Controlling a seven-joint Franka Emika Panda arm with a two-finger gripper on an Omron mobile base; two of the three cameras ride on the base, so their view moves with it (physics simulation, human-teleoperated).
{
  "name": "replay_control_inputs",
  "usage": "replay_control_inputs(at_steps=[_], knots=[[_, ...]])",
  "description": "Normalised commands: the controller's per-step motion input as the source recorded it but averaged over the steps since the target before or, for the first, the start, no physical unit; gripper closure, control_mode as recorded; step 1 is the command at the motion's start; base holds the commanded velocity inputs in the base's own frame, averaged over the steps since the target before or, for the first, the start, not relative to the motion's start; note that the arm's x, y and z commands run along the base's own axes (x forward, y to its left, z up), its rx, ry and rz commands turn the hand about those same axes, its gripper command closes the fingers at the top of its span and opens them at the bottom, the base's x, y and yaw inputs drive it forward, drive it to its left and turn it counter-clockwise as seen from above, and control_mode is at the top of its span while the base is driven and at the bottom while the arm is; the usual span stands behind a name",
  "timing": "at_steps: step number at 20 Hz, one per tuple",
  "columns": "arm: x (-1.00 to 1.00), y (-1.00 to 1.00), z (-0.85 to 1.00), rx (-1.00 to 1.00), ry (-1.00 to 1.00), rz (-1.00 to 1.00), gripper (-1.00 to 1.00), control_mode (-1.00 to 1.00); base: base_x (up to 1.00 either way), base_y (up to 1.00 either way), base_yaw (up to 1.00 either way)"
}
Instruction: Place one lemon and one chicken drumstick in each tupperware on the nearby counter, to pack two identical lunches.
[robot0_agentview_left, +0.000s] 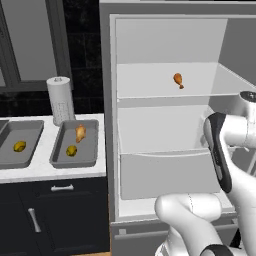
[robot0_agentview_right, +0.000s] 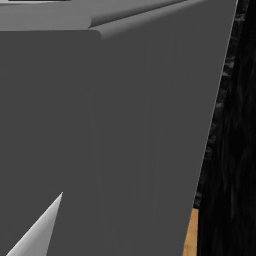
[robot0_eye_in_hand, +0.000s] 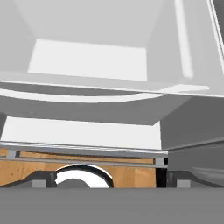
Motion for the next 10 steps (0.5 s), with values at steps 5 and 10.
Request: replay_control_inputs(at_steps=[5, 10], knots=[[-0.13, 0.12, 1.00, -0.04, -0.42, 0.00, -1.00, -1.00, 0.00, 0.00, 0.00], [0.00, 0.30, 1.00, -0.10, -0.29, 0.00, -1.00, -1.00, 0.00, 0.00, 0.00]])
